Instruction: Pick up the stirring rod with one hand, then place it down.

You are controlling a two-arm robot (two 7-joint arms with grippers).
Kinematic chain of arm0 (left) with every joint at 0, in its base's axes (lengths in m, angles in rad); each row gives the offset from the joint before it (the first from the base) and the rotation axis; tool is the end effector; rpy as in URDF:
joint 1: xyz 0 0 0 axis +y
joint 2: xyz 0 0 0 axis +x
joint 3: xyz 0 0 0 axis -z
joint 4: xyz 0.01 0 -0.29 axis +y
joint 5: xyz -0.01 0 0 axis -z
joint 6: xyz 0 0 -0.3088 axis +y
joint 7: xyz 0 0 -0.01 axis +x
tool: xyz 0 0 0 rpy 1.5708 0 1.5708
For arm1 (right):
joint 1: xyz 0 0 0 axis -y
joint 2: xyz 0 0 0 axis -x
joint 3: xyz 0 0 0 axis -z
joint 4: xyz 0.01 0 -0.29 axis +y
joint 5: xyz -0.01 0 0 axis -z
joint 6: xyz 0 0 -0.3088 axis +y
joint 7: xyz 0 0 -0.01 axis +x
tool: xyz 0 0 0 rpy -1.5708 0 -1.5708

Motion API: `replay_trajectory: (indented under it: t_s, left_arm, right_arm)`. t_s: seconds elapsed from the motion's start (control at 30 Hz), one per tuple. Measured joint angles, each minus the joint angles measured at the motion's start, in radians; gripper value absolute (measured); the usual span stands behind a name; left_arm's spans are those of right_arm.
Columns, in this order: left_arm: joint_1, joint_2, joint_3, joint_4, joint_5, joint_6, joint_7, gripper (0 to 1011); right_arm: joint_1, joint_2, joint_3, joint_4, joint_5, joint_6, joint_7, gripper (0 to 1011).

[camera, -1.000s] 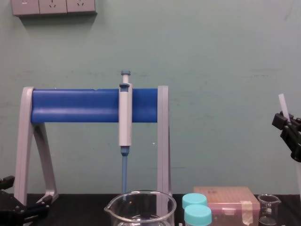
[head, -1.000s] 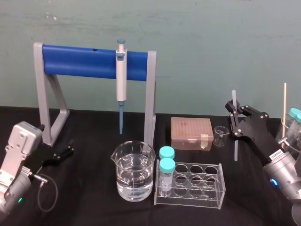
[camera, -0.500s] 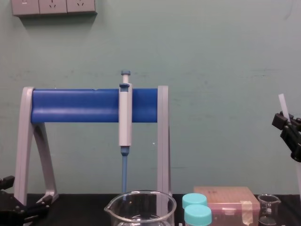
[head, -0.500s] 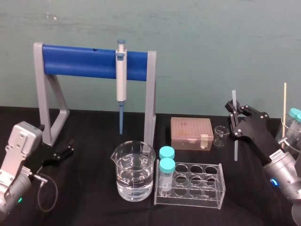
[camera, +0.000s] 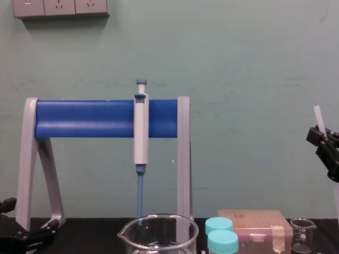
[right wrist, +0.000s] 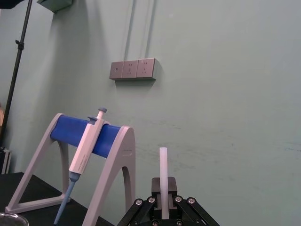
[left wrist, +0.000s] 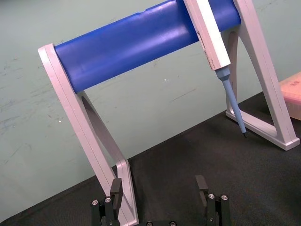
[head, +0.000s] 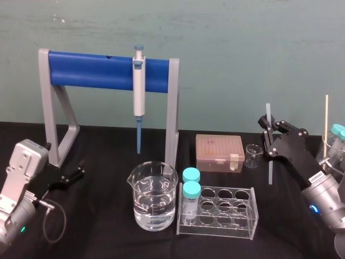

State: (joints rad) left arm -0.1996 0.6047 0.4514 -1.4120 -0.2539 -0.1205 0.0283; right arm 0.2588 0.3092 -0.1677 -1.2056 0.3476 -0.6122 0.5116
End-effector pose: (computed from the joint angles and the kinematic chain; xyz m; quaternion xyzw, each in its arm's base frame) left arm 0.3581 0.0827 -0.3022 0.1415 -0.1325 0.5799 0.7913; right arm 0.3936 -0.0774 -0.3127 0.1243 -0.1985 -0.4749 0.8483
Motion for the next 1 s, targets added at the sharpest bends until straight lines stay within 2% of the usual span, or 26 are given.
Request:
replay_trajectory:
  t_s: [0.63, 0.77, 1.0]
  left_arm:
    - [0.0, 0.0, 0.0, 0.0, 0.0, 0.0, 0.0, 1000]
    - [0.0, 0.0, 0.0, 0.0, 0.0, 0.0, 0.0, 1000]
    - [0.0, 0.0, 0.0, 0.0, 0.0, 0.0, 0.0, 1000]
  right_arm:
    - [0.0, 0.0, 0.001, 0.0, 0.0, 0.0, 0.001, 72]
    - [-0.005, -0.004, 0.007, -0.005, 0.008, 0.001, 0.019, 72]
    - [-0.009, -0.014, 0.004, -0.02, 0.057, -0.01, 0.093, 72]
